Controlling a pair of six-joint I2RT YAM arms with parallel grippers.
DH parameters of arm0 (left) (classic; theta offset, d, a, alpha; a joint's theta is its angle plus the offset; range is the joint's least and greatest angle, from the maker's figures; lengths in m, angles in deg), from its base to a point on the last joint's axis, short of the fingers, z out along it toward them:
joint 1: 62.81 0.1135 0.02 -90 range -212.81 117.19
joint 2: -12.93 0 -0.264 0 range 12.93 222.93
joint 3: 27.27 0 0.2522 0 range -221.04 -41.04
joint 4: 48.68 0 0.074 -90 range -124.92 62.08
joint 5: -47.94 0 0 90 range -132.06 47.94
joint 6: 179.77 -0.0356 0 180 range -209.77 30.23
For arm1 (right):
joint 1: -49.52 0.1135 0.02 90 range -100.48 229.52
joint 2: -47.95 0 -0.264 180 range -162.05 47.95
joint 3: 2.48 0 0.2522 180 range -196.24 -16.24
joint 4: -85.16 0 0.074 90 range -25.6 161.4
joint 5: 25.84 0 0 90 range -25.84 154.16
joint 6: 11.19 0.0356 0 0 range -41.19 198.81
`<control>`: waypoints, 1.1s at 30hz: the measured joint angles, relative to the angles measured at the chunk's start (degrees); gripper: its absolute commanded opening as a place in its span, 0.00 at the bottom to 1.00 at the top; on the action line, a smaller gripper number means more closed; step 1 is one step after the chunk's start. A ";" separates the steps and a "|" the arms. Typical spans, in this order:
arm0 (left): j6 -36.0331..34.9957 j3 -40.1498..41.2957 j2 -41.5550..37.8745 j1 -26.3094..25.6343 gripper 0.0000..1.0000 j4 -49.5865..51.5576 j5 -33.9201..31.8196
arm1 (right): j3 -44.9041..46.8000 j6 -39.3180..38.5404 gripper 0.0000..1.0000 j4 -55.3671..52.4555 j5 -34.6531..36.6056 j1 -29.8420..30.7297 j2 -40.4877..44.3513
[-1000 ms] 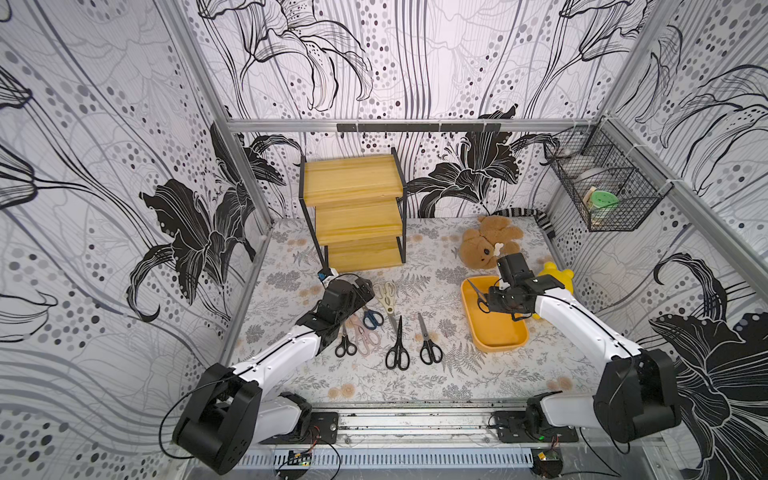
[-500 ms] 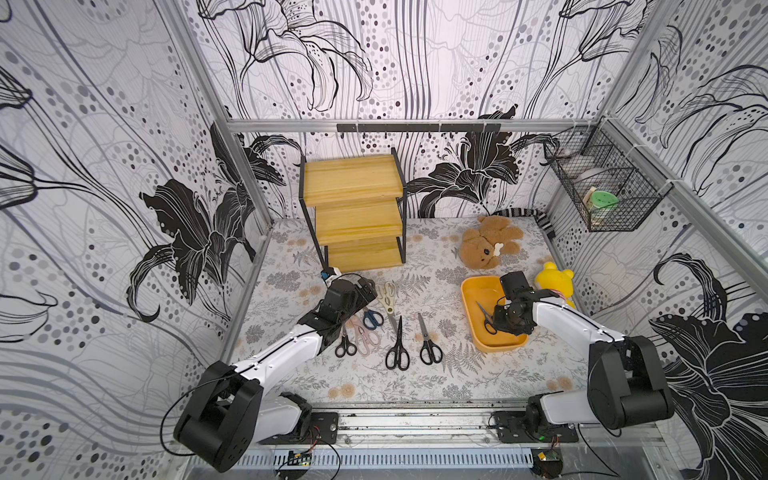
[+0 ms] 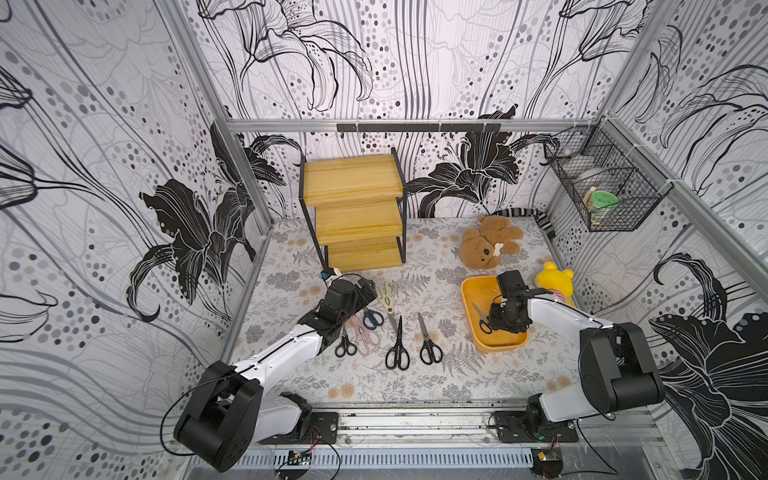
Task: Put the scissors into the storage box
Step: Place the scissors in the storage box, then pick up the scissors from the center of the board.
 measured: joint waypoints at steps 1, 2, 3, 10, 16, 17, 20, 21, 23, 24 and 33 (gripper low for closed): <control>0.00 0.00 0.00 0.00 0.98 0.02 0.00 | -0.37 -0.02 0.37 -0.15 -0.02 0.00 0.07; 0.00 0.00 0.00 0.00 0.98 0.02 0.00 | -0.70 -0.17 0.38 -0.31 -0.04 0.00 0.28; 0.00 0.00 0.00 0.00 0.98 0.02 0.00 | -1.07 -0.20 0.39 -0.55 -0.20 0.00 0.66; 0.07 0.00 0.07 -0.35 0.98 -0.02 0.11 | -5.33 -0.66 0.39 -2.95 -1.29 3.67 4.94; 0.07 0.00 1.05 -0.76 0.98 -0.09 0.74 | -9.29 -0.11 0.39 -3.82 -1.27 13.31 5.73; 0.04 0.00 1.33 -0.76 0.98 -0.04 0.94 | -9.60 0.26 0.39 -3.85 -1.25 15.10 5.81; 0.00 0.00 1.81 -0.76 0.98 0.24 1.57 | -10.05 2.19 0.38 -3.80 -1.09 20.61 6.12; -0.04 0.00 1.90 -0.76 0.98 0.35 1.84 | -10.16 2.75 0.38 -3.80 -1.09 22.18 6.14; -0.48 0.00 2.01 -0.79 0.98 0.74 2.56 | -10.40 4.11 0.38 -3.80 -1.01 25.53 6.10; -0.81 -0.02 2.01 -0.81 0.98 1.31 2.78 | -10.58 4.72 0.38 -3.78 -0.76 27.17 5.90; -5.05 -0.24 0.83 -1.07 0.98 12.07 4.66 | -8.96 9.77 0.38 -1.46 0.50 37.66 1.60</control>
